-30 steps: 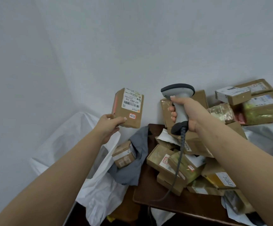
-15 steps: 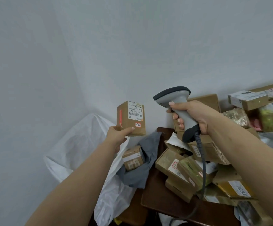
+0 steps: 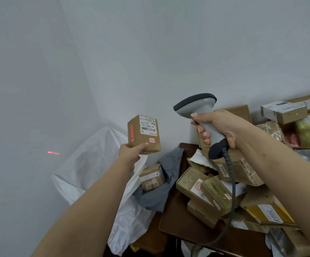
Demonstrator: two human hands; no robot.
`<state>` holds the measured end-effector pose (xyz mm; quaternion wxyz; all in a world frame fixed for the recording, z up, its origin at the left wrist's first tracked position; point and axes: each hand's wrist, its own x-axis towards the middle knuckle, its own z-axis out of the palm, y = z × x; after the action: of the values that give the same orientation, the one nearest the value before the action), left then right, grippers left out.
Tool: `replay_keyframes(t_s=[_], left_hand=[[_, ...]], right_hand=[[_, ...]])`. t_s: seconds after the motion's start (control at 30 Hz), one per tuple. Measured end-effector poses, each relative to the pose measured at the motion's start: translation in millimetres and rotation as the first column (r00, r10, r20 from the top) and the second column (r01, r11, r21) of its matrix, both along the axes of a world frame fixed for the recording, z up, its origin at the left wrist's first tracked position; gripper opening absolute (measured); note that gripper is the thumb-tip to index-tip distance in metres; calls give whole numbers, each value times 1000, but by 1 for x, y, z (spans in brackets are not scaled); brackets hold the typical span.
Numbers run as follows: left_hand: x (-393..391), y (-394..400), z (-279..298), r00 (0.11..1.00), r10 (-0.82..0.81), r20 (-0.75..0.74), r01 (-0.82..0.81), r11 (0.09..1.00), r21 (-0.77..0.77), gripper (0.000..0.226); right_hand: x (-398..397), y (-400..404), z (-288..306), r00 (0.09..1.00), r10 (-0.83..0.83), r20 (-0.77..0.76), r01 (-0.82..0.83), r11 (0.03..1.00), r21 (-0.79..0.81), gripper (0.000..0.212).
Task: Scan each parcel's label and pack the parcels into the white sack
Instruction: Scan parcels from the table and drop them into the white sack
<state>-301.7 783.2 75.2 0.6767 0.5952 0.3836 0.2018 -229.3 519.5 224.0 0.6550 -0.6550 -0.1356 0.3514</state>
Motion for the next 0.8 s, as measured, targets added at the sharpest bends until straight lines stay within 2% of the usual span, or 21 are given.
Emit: replay_keyframes(t_s=[0.27,0.57,0.8], left_hand=[[4,5,-2,1000,14,-10,-14,1000,27,75],[4,2,-5,999,36,-5,-35,999,33,66],[-19,4,-9,995,92,-32,-90,994,65,60]], right_hand=[[7,-2,-2,1000,10,14,-10,1000,-10,22],[14,-4,-2,1000,8,19,-8,1000,-10,21],[21,6,-13,997,71,-27,-72,997,-26,25]])
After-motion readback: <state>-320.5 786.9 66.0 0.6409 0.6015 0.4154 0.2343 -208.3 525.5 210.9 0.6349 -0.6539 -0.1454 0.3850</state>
